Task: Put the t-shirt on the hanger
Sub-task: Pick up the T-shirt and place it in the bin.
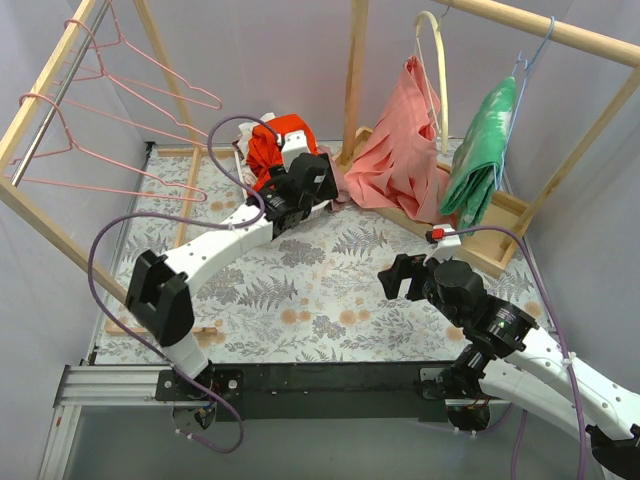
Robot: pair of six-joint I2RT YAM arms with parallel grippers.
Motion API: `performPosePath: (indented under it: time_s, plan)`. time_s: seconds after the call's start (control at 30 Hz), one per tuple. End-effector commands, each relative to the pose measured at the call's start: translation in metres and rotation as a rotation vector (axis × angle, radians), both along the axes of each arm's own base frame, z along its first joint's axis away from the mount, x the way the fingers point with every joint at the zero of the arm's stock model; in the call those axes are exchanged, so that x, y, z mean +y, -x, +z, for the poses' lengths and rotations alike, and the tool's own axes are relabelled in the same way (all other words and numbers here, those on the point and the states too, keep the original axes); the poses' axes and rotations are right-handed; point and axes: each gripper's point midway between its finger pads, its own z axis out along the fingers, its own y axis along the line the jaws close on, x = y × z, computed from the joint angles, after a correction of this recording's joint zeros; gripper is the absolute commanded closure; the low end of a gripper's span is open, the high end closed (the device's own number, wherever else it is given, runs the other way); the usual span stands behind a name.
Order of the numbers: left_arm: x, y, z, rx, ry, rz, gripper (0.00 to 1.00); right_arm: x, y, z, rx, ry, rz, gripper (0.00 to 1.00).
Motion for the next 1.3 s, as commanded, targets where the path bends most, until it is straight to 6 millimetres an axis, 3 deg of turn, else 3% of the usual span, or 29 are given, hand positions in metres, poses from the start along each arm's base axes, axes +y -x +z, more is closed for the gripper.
performPosePath:
  time_s: [0.0,0.03,0.1,0.2,0.23,0.37,0.4,0.5,0.67,0.7,0.77,0.8,1.0,1.1,1.27]
  plan:
    - [0.01,-0.055,-0.023,-0.003,-0.12,0.068,0.25,0.002,0.003,0.005,-0.007,-0.005,0.023,0.04]
    - [0.013,-0.067,-0.023,-0.006,-0.129,0.09,0.28,0.001,0.003,0.006,-0.007,-0.002,0.024,0.04]
    - [0.015,-0.084,-0.053,0.031,-0.174,0.113,0.3,0.002,0.005,0.007,-0.006,-0.001,0.034,0.04]
    - [0.021,-0.107,-0.068,0.039,-0.185,0.141,0.34,0.003,0.006,0.003,0.004,0.005,0.044,0.04]
    - [0.023,-0.116,-0.081,0.046,-0.199,0.146,0.36,0.003,0.007,0.002,0.007,0.008,0.047,0.04]
    - [0.027,-0.128,-0.096,0.064,-0.213,0.135,0.58,0.002,0.009,-0.003,0.019,0.017,0.056,0.05]
    - [0.027,-0.129,-0.097,0.065,-0.218,0.131,0.74,0.001,0.01,-0.003,0.02,0.018,0.056,0.06]
    - [0.028,-0.126,-0.082,0.041,-0.221,0.106,1.0,-0.001,0.011,0.0,0.01,0.013,0.053,0.06]
    - [0.011,-0.107,-0.006,-0.061,-0.115,-0.045,1.0,-0.003,0.01,0.008,-0.012,0.009,0.048,0.07]
    - [0.008,-0.097,0.024,-0.107,-0.089,-0.095,1.0,-0.003,0.009,0.008,-0.013,0.014,0.046,0.07]
    - [-0.004,-0.083,0.048,-0.142,-0.051,-0.187,1.0,-0.005,0.007,0.011,-0.024,0.019,0.038,0.07]
    - [-0.003,-0.073,0.069,-0.179,-0.038,-0.208,1.0,-0.004,0.007,0.012,-0.025,0.027,0.039,0.07]
    - [0.002,-0.04,0.14,-0.305,0.025,-0.272,1.0,-0.006,0.0,0.024,-0.06,0.052,0.023,0.06]
    - [0.0,-0.02,0.184,-0.389,0.078,-0.334,1.0,-0.007,-0.005,0.03,-0.072,0.071,0.012,0.06]
    - [-0.007,0.027,0.253,-0.506,0.187,-0.455,1.0,-0.011,-0.011,0.045,-0.111,0.083,-0.013,0.05]
